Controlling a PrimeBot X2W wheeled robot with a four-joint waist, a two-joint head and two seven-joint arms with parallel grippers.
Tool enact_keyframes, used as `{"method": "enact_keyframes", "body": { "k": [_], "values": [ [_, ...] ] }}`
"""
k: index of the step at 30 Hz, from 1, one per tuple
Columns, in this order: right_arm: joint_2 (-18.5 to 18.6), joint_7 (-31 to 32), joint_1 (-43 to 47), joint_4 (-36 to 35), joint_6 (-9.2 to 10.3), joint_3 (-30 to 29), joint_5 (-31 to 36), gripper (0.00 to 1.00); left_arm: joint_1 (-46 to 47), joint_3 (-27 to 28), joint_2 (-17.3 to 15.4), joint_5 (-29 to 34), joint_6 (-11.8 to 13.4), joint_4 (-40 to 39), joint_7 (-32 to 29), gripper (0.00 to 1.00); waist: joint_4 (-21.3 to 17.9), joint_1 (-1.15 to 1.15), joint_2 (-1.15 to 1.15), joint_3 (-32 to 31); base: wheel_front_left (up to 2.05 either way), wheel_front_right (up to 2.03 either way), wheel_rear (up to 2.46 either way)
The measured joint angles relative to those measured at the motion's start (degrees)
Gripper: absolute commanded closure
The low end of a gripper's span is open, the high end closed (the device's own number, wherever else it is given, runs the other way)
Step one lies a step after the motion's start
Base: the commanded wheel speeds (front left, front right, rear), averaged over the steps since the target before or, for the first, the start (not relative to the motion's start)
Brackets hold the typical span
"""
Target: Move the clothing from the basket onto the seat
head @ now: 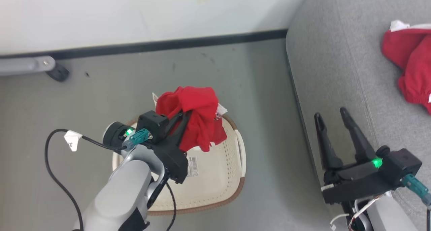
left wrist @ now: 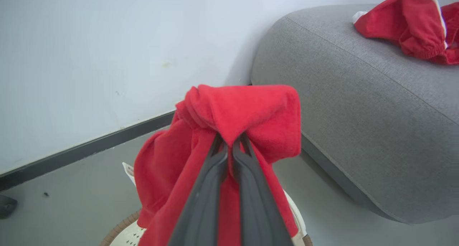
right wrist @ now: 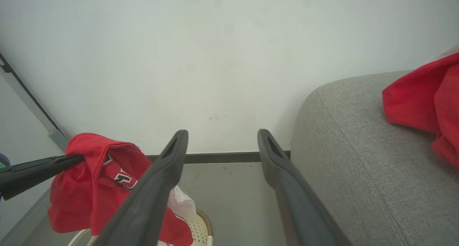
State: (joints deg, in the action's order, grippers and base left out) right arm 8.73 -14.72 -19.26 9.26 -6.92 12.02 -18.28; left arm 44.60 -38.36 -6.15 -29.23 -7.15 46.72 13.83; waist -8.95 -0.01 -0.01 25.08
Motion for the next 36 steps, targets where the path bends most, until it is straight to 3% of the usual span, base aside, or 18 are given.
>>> {"method": "enact_keyframes", "body": {
  "k": [21,36],
  "values": [
    [4.6,0.0,7.8,2.5,-0.15,9.3,-4.2,0.00,-7.7,-1.0,-2.7,-3.5,-0.4,-23.1,0.5,1.00,3.6,0.00,0.00,-18.5,0.00,0.00,0.00],
    [7.7,0.0,6.2,0.7,-0.16,17.3,-5.1,0.00,-8.8,-0.9,-4.5,-4.0,1.1,-32.0,-2.7,1.00,5.1,0.01,0.00,-21.5,0.00,0.00,0.00]
  ]
}}
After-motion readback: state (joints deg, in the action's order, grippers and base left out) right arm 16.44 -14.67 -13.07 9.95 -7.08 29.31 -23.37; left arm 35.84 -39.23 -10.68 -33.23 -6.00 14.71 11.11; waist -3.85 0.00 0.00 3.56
